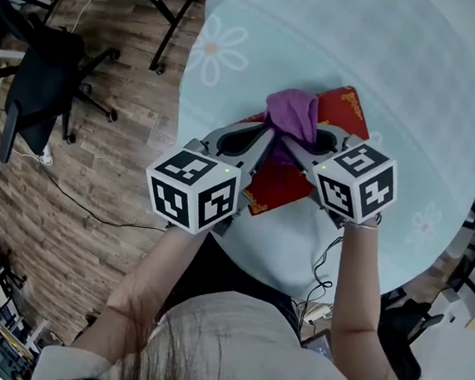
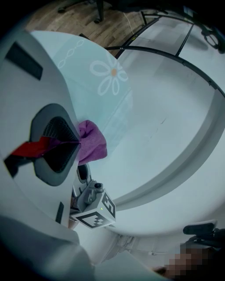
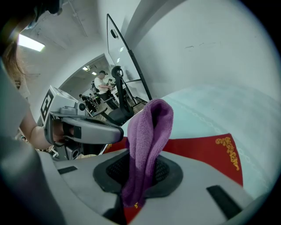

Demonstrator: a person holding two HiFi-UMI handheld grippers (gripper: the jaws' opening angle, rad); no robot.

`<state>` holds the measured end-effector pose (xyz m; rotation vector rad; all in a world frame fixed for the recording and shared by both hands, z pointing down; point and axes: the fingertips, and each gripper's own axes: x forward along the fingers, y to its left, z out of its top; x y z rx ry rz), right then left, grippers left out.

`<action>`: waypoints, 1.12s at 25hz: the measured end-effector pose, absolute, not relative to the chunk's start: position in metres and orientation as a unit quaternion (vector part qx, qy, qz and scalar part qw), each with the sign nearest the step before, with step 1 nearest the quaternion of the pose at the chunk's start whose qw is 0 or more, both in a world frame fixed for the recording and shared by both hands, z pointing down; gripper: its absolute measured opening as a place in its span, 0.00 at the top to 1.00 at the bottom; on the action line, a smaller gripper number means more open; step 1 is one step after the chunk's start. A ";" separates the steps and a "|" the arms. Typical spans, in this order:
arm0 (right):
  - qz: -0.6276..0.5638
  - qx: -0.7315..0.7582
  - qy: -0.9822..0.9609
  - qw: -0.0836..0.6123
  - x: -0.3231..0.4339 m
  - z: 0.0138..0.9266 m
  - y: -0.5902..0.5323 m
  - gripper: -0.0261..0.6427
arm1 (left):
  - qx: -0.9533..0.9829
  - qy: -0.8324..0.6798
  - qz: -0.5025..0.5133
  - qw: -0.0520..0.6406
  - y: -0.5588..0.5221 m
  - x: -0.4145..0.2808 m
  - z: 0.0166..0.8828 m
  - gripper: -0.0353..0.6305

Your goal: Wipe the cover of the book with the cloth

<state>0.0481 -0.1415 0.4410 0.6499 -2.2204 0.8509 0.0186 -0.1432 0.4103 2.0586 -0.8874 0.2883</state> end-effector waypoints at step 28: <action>0.323 0.328 -0.835 0.301 0.109 0.440 -0.179 0.83 | 0.835 -0.321 0.133 0.428 -0.164 0.073 0.413 0.90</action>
